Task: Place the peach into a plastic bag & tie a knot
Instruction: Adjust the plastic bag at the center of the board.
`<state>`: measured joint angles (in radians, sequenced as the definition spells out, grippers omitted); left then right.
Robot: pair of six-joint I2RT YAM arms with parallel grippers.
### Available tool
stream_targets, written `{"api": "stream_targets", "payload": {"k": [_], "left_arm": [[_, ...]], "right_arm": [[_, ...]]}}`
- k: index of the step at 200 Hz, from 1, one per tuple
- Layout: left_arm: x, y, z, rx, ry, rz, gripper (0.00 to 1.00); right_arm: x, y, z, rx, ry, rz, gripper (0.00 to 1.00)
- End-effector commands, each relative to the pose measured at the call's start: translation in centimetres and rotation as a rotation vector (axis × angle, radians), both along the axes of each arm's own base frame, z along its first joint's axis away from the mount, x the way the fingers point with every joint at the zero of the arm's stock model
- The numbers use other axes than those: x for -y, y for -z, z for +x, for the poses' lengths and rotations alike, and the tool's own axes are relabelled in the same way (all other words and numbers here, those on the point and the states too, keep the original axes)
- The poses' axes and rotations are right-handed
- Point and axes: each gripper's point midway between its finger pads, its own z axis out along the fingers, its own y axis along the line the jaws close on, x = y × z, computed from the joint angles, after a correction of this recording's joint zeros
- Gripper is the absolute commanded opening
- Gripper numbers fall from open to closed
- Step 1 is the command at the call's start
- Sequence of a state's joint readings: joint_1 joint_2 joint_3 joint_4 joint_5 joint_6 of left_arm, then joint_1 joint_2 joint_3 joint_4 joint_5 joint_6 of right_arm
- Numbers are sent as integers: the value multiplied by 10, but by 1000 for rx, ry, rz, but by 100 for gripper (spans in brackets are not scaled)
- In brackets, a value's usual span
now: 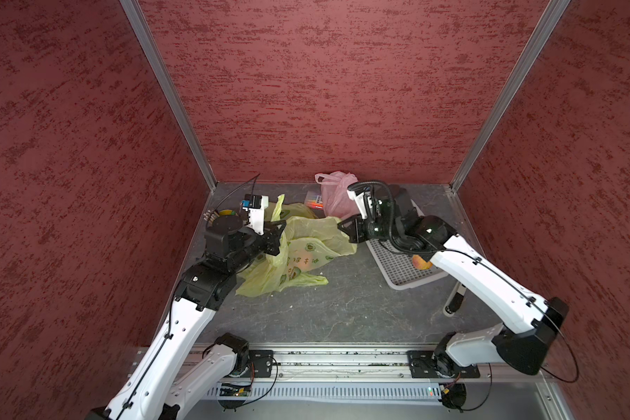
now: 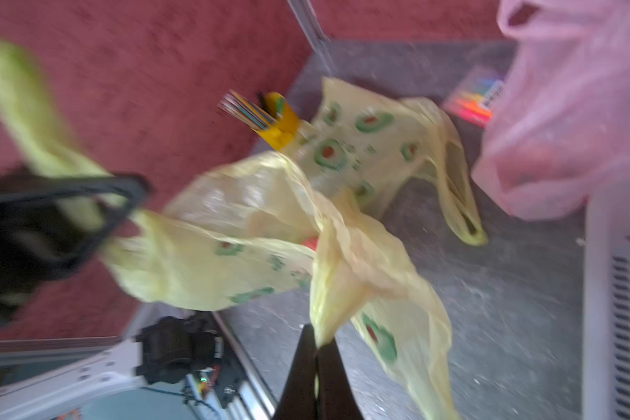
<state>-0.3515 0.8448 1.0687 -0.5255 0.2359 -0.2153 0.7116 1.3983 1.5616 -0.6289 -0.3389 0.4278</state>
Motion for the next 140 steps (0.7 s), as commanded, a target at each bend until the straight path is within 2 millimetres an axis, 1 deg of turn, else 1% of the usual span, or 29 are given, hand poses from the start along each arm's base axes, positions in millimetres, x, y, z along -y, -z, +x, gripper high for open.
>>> {"api": "stream_targets", "payload": {"k": [1,11,27,40,54,63,69,84,87,88,91,93,98,111,116,121,122,125,126,127,131,140], "left_arm": [[13,-16,-26,-23,125,-51,0],[19,-22,-33,-28,173,-78,0],[29,-31,-42,-34,260,-134,0],[36,-38,-46,-35,328,-191,0],[43,-39,-48,-40,405,-251,0],[47,-35,-46,-59,442,-284,0],[48,-31,-43,-72,460,-304,0],[53,-18,-33,-118,503,-354,0],[54,-13,-31,-138,508,-363,0],[54,-15,-30,-129,513,-365,0],[55,-10,-28,-147,519,-373,0],[55,-11,-27,-143,526,-377,0],[56,-6,-24,-161,536,-389,0],[59,-1,-17,-174,557,-405,0],[60,0,-15,-175,564,-408,0],[60,1,-13,-176,569,-412,0],[60,1,-12,-177,570,-413,0],[61,1,-11,-175,574,-415,0],[61,2,-11,-177,577,-416,0],[61,2,-10,-178,579,-417,0],[62,2,-9,-177,587,-420,0],[64,1,-7,-173,605,-428,0]], "right_arm": [[-11,-72,-36,-28,-137,218,0],[-12,-93,-43,-39,-162,272,0],[-16,-115,-54,-84,-214,337,0],[-18,-121,-55,-131,-219,368,0],[-17,-117,-52,-162,-185,373,0],[-16,-107,-47,-173,-152,362,0],[-16,-97,-43,-185,-131,348,0],[-17,-64,-31,-230,-82,300,0],[-18,-58,-29,-235,-74,291,0],[-18,-56,-28,-237,-72,287,0],[-19,-49,-27,-243,-67,275,0],[-19,-42,-25,-246,-59,262,0],[-19,-34,-21,-249,-45,241,0],[-10,-5,0,-240,59,134,0],[-4,3,9,-221,105,91,0],[5,5,17,-195,152,56,0],[5,11,21,-199,163,41,0],[9,17,29,-194,196,10,0],[11,19,32,-187,213,-6,3],[11,19,32,-187,213,-6,3],[17,19,39,-162,246,-31,10],[27,12,53,-91,301,-67,33]]}}
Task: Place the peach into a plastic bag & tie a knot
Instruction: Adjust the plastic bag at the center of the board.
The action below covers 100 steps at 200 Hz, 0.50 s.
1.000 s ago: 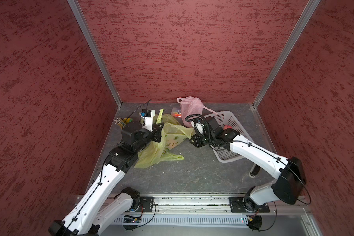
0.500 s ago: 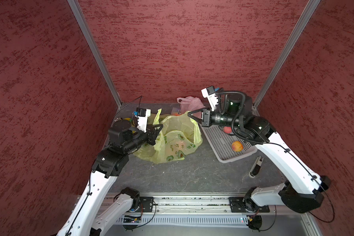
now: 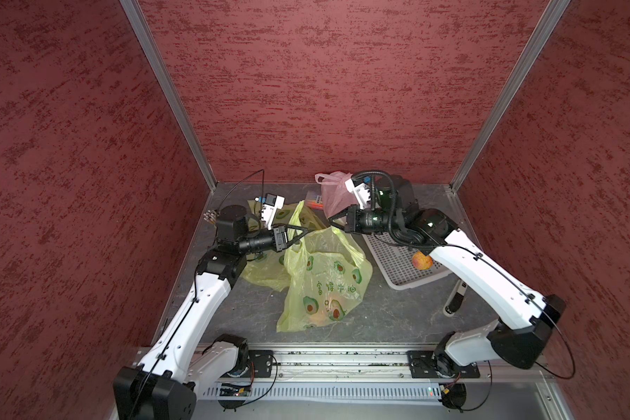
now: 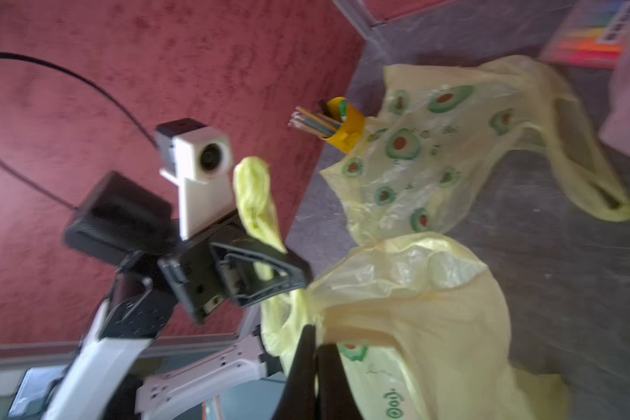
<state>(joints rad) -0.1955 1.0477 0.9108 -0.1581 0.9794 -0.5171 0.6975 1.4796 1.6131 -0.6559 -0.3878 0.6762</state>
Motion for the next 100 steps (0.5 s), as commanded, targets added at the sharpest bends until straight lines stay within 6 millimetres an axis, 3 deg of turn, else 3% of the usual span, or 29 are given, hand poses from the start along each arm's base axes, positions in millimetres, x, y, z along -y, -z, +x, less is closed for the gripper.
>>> {"api": "stream_targets", "payload": {"k": [1,8,17,34,65,85,100], "left_arm": [[6,-33,-7,118,99,-81,0],[7,-33,-4,121,106,-90,0],[7,-35,-1,124,114,-99,0],[8,-36,4,124,129,-112,0],[9,-34,9,119,147,-116,0],[10,-31,10,113,157,-116,0],[10,-31,10,115,164,-117,0]], "right_arm": [[39,-3,43,156,210,-184,35],[45,-13,49,202,241,-194,49],[49,-30,55,256,263,-185,60],[47,-68,56,353,255,-127,73],[24,-112,44,442,126,3,73],[-11,-116,24,409,-84,123,71],[-34,-105,14,352,-191,163,72]]}}
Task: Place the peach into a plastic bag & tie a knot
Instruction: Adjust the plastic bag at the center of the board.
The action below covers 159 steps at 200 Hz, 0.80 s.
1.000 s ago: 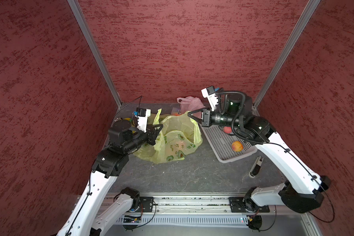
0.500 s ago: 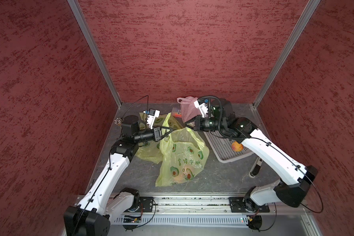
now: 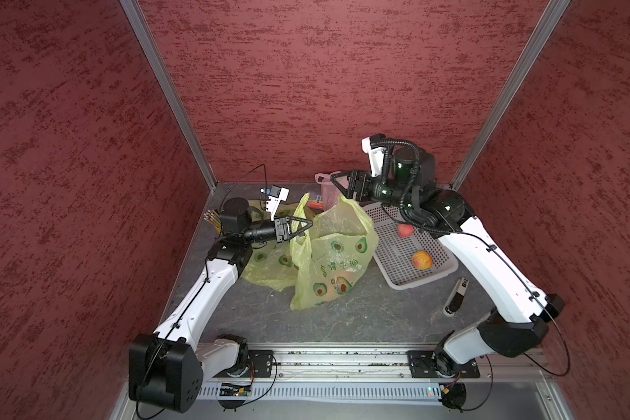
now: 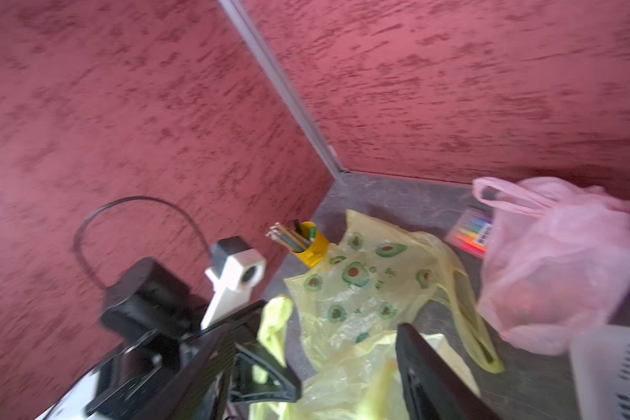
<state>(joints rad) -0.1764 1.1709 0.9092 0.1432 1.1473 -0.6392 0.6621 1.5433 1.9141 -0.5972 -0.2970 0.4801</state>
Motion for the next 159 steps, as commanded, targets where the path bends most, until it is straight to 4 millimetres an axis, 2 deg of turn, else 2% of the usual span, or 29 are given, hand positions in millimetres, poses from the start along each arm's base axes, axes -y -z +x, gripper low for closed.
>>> {"api": "stream_targets", "payload": {"k": [1,38,77,92,104,116,120,125,129,134,148,159], "left_arm": [[-1,-16,-2,64,28,-17,0],[0,-18,-1,69,41,-25,0],[2,-19,-3,70,57,-29,0],[2,-20,-4,71,61,-29,0],[3,-19,-4,70,62,-28,0],[3,-19,-4,65,60,-25,0],[3,-19,-3,62,54,-22,8],[2,-18,-2,56,43,-15,27],[1,-17,-1,48,29,-6,44],[0,-17,0,51,8,8,57],[-7,-15,4,60,-83,66,75],[-15,-13,9,65,-178,132,81]], "right_arm": [[-45,13,-21,-48,-262,46,72],[-67,41,-20,-122,-310,24,73],[-83,53,-16,-157,-332,33,69],[-86,55,-12,-167,-326,40,58],[-90,56,-10,-172,-330,50,41],[-92,54,-8,-176,-328,62,18],[-92,54,-6,-179,-319,64,10],[-92,54,-4,-184,-308,66,0],[-92,54,-3,-187,-302,68,0],[-92,53,-1,-189,-290,70,0],[-93,54,2,-202,-267,76,0],[-93,54,6,-207,-241,78,0]]}}
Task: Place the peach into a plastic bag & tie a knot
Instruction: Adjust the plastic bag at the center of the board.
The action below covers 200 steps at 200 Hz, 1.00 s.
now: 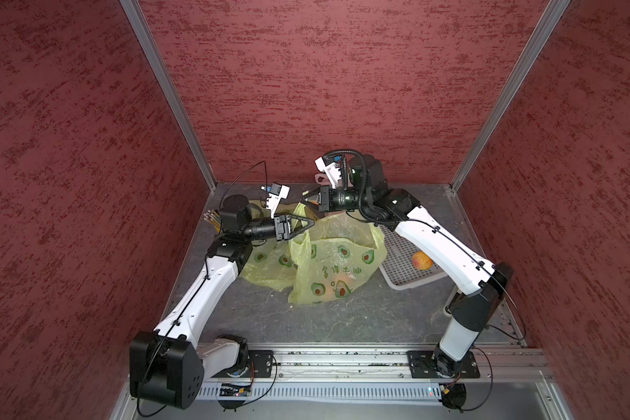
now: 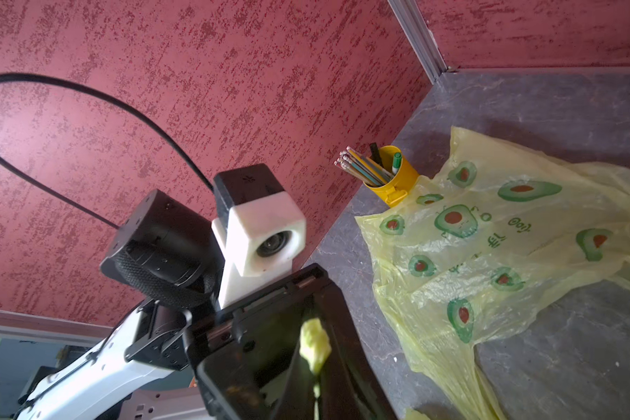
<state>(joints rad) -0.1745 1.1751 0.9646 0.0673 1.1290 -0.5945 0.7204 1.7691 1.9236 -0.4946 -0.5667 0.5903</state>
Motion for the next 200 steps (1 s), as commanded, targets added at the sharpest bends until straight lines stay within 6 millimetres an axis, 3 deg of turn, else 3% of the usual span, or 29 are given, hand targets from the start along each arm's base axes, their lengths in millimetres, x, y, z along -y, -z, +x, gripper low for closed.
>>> {"api": "stream_targets", "payload": {"k": [1,41,71,91,127,154,178,200], "left_arm": [[-15,-4,5,50,-169,117,82],[-57,-6,19,112,-548,352,93],[-48,-19,16,223,-615,457,94],[-45,-15,24,238,-672,543,95],[-56,-2,42,215,-800,602,93],[-48,3,43,249,-759,549,85],[-29,-1,27,331,-625,409,75],[-27,-5,15,365,-587,327,50]], "right_arm": [[-3,-19,9,17,56,44,0],[-5,-25,22,5,139,52,0],[-10,-34,27,3,173,72,0],[-16,-38,27,-3,168,86,0],[-22,-41,24,-8,159,96,0],[-21,-39,22,-11,150,85,0],[-19,-40,21,-4,154,78,0],[-17,-41,20,1,159,74,0]]}}
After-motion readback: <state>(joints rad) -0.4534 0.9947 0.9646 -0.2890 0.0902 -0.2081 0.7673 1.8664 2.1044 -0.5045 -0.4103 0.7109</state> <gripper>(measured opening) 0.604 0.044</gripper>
